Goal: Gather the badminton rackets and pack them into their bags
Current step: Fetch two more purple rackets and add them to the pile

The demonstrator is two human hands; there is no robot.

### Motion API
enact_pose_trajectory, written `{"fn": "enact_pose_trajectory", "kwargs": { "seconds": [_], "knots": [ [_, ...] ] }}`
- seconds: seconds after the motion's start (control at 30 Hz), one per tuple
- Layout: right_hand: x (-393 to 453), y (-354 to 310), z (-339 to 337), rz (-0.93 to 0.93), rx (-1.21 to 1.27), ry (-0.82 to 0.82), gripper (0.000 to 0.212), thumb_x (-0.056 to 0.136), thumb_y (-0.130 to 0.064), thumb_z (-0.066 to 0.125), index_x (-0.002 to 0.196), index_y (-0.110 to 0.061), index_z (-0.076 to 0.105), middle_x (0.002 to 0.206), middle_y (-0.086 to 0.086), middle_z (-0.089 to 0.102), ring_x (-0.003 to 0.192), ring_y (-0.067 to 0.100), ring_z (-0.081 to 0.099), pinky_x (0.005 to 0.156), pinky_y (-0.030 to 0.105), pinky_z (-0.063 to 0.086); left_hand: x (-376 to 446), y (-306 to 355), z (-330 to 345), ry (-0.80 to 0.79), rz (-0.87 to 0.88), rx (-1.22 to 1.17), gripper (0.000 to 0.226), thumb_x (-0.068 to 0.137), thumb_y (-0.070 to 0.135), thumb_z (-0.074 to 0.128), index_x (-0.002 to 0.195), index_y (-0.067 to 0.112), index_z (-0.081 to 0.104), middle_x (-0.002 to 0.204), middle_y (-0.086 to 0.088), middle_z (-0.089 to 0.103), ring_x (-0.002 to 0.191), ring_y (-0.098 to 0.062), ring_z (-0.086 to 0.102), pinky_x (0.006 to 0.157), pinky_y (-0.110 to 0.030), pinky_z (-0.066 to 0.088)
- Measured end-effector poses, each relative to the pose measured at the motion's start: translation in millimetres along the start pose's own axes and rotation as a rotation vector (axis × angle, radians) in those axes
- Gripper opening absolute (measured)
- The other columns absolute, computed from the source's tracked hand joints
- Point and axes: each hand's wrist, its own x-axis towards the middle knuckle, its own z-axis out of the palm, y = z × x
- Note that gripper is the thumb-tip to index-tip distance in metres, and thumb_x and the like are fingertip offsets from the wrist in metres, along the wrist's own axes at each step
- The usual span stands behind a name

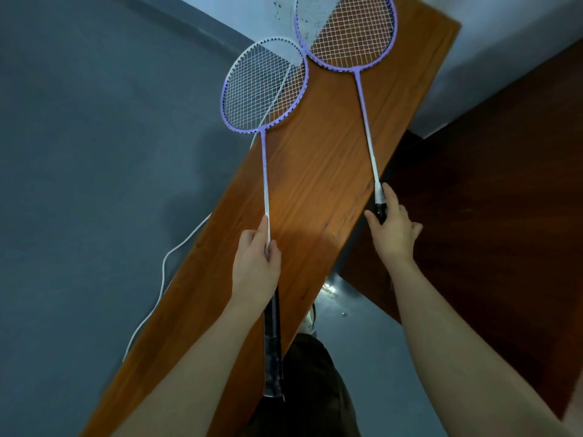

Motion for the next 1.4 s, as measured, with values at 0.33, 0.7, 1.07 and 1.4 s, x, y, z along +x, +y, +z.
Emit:
{"fn": "enact_pose_trajectory", "kwargs": {
  "seconds": [0.33,0.7,1.07,1.4],
  "knots": [
    [-76.7,-30.8,-33.4,-0.163,0.158,0.132,0.049,0.093,-0.025,0.054,0.14,-0.023,0.039,0.08,0.001,0.053,0.072,0.018,0.051,0.077,0.028,0.027,-23.5,29.6,-36.3,0.04,-0.014,-0.068,0.045,0.093,0.014,0.05,0.138,0.012,0.041,0.092,0.0,0.046,0.07,-0.008,0.048,0.058,-0.011,0.042],
    [-191.2,-85.8,-133.0,-0.189,0.409,0.322,0.052,0.092,-0.022,0.056,0.14,-0.022,0.039,0.082,0.0,0.056,0.076,0.016,0.055,0.08,0.048,0.048,-102.8,91.8,-130.9,0.165,0.201,-0.056,0.045,0.091,0.01,0.051,0.135,0.013,0.045,0.088,-0.001,0.047,0.069,-0.009,0.048,0.063,-0.005,0.039],
    [-257.5,-50.7,-244.8,-0.342,0.587,0.417,0.05,0.089,-0.017,0.059,0.137,-0.023,0.046,0.099,0.006,0.064,0.089,0.019,0.058,0.089,0.034,0.046,-202.7,187.3,-146.0,0.33,0.406,-0.051,0.043,0.088,0.009,0.053,0.131,0.016,0.051,0.086,-0.001,0.047,0.069,-0.016,0.052,0.068,-0.033,0.048],
    [-333.9,109.3,-353.4,-0.455,0.522,0.526,0.05,0.089,-0.015,0.058,0.136,-0.021,0.044,0.103,0.005,0.053,0.09,0.022,0.054,0.084,0.034,0.045,-350.9,278.7,-52.5,0.402,0.586,-0.078,0.044,0.09,0.013,0.054,0.133,0.013,0.048,0.091,0.002,0.046,0.072,-0.007,0.048,0.063,-0.004,0.036]
  ]
}}
